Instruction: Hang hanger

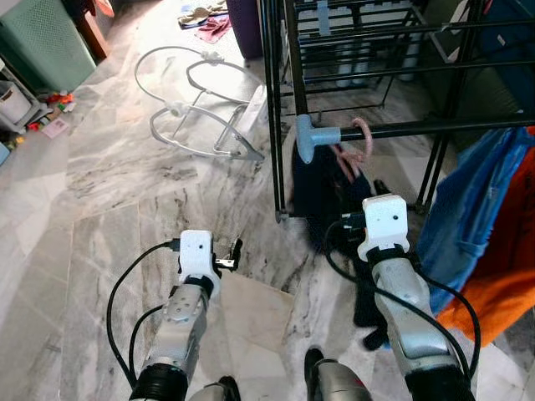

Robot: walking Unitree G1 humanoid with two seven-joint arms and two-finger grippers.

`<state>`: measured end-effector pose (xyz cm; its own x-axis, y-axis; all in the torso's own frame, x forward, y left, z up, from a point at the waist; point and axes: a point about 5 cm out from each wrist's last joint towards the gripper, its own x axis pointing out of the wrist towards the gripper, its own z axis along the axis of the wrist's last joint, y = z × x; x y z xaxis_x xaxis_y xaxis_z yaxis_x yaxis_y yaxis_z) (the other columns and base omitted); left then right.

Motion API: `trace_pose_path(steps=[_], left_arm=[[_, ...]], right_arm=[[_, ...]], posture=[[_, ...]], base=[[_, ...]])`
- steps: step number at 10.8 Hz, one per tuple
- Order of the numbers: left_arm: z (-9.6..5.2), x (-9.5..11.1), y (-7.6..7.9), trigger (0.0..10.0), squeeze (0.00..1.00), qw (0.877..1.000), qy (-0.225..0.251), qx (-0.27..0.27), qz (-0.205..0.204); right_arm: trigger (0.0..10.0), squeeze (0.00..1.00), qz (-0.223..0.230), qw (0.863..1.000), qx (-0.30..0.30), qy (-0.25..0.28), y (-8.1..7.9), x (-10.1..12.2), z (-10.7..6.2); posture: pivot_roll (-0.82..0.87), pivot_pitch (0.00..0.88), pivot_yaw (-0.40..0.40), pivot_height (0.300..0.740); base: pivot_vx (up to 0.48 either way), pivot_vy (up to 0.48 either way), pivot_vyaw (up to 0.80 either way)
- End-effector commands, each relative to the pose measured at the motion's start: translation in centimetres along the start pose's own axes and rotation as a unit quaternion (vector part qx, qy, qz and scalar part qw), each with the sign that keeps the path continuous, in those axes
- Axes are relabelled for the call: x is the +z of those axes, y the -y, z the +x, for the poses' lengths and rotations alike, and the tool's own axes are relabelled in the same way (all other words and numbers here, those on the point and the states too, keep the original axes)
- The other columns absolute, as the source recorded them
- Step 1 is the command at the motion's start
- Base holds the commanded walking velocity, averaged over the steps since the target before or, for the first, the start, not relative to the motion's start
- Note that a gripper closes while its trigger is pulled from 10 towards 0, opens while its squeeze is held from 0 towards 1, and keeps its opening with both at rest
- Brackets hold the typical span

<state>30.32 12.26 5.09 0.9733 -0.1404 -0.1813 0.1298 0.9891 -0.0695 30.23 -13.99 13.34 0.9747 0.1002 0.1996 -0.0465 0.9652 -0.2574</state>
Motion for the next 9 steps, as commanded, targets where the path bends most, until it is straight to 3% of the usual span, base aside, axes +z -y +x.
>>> trace_pose_path(steps=[1,3,9], left_arm=[[-0.2,-0.6,-0.2,10.0,0.0,1.0,-0.014,0.007,0.004],[-0.1,-0.6,-0.2,10.0,0.0,1.0,-0.015,0.017,0.014],[0.3,-0.2,-0.7,10.0,0.0,0.999,-0.006,0.039,0.027]], right_arm=[[10.0,1.0,-0.002,1.0,0.002,0.003,-0.3,-0.1,-0.6],[10.0,1.0,-0.021,1.0,0.009,0.013,-0.4,-0.2,-1.5],[10.0,1.0,-0.073,0.997,-0.008,0.033,0.5,0.0,-1.8]], posture=[[-0.24,0.239,0.102,0.74],[-0.23,0.232,0.112,0.74],[-0.23,0.206,0.106,0.74]], base=[[0.0,0.0,0.0],[0.0,0.0,0.0],[0.0,0.0,0.0]])
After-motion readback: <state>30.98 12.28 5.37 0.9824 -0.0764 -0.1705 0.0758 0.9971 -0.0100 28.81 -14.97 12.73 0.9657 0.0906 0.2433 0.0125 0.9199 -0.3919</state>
